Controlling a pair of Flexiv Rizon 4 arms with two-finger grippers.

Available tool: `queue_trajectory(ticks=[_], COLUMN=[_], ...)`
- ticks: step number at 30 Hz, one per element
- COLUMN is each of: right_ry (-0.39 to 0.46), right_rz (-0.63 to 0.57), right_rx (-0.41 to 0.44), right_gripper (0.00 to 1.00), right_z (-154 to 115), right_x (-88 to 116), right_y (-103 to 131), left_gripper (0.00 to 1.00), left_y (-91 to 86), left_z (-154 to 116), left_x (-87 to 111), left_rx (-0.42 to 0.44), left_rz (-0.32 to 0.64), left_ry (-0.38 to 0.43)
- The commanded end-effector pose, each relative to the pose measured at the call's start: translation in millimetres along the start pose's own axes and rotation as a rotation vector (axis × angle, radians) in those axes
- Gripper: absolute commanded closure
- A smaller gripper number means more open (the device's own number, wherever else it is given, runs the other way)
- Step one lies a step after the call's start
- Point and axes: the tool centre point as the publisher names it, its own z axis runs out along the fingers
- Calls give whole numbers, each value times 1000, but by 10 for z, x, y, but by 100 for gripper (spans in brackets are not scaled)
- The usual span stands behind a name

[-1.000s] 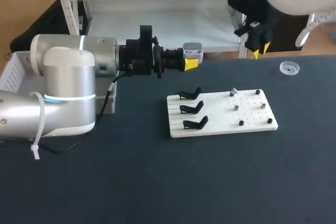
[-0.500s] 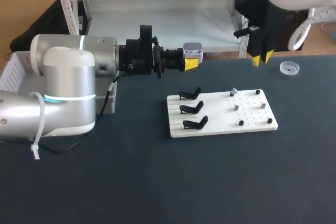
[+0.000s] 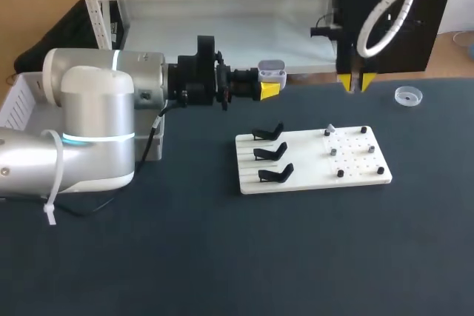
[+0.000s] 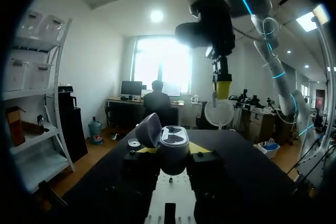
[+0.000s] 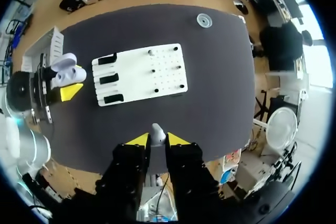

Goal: Pick up each earbud case from the left stands, insert the matching earbuds, close the lid, and place the case in the box.

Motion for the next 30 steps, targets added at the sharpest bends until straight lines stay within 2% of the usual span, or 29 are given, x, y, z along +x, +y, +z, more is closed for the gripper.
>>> queue_trajectory(ticks=[1,7,8,11,12,20,30], right_ry=[151,151,93,30,47,-45,-184], right_rz=[534,534,587,672,676,670,679], right_rx=[-34,-34,-119,-228,-256,-258,-163], right_gripper=[100,100,100,100,100,100,100], right_z=[-27,-27,-40,-75,-90,-236,-354], right_x=[-45,-45,-72,-91,-91,-165,-305], right_y=[19,19,62,202,260,620,920], left_gripper=[100,100,100,100,100,100,100], left_y=[0,0,0,0,0,0,0], left_z=[-1,-1,-1,-1,-1,-1,-1], left_x=[6,6,6,6,6,6,6], left_rx=[-1,-1,-1,-1,-1,-1,-1], left_rz=[1,1,1,1,1,1,1], left_ry=[-3,-3,-3,-3,-3,-3,-3])
